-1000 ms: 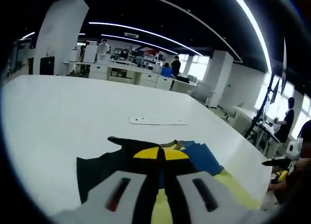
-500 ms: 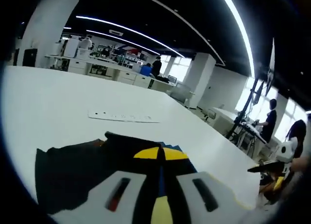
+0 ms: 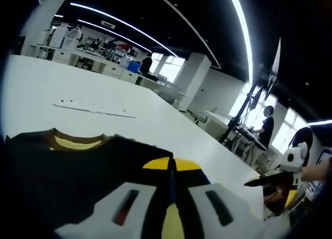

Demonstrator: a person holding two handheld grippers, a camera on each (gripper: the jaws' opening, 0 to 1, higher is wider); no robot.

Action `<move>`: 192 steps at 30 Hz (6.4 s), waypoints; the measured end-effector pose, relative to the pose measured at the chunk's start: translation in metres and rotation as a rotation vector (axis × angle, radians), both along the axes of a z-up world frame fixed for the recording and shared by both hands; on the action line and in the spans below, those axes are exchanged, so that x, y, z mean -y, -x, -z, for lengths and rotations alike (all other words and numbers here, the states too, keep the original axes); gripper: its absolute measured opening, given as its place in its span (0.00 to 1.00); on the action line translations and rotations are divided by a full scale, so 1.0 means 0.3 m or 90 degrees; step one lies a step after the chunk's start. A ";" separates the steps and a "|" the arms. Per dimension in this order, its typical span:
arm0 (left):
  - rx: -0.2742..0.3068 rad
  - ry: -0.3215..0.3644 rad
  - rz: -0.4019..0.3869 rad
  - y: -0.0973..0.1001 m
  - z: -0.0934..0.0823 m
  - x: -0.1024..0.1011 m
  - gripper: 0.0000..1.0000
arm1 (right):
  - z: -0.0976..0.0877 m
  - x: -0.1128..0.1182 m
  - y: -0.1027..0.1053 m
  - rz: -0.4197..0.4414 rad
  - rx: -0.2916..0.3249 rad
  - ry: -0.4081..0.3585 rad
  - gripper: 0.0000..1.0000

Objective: Fold the garment on the visible template until the final outline fits inside the template.

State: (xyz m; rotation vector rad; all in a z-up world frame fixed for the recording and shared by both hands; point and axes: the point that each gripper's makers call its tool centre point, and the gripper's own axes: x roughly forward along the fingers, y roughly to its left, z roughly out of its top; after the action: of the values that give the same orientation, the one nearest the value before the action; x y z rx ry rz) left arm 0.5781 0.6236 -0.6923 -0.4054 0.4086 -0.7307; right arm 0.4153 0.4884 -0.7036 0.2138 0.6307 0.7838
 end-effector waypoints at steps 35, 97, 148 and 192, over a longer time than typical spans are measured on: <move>0.102 -0.084 0.154 0.069 0.048 0.131 0.41 | 0.033 -0.004 0.023 0.007 -0.023 -0.008 0.99; 0.092 -0.121 0.203 0.141 -0.051 0.043 0.73 | 0.019 -0.022 0.019 0.010 -0.011 -0.011 0.99; -0.120 -0.255 0.164 0.912 0.101 -0.741 0.56 | 0.076 -0.095 0.300 -0.021 -0.021 0.091 0.59; -0.346 -0.248 0.159 1.071 0.204 -0.783 0.00 | 0.131 -0.087 0.371 0.079 -0.252 -0.037 0.00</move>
State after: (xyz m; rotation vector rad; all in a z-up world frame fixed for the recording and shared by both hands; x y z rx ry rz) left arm 0.2569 0.8586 -0.7533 -0.1783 1.1099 -0.7563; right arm 0.3041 0.5144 -0.7428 0.4644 0.9586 0.6447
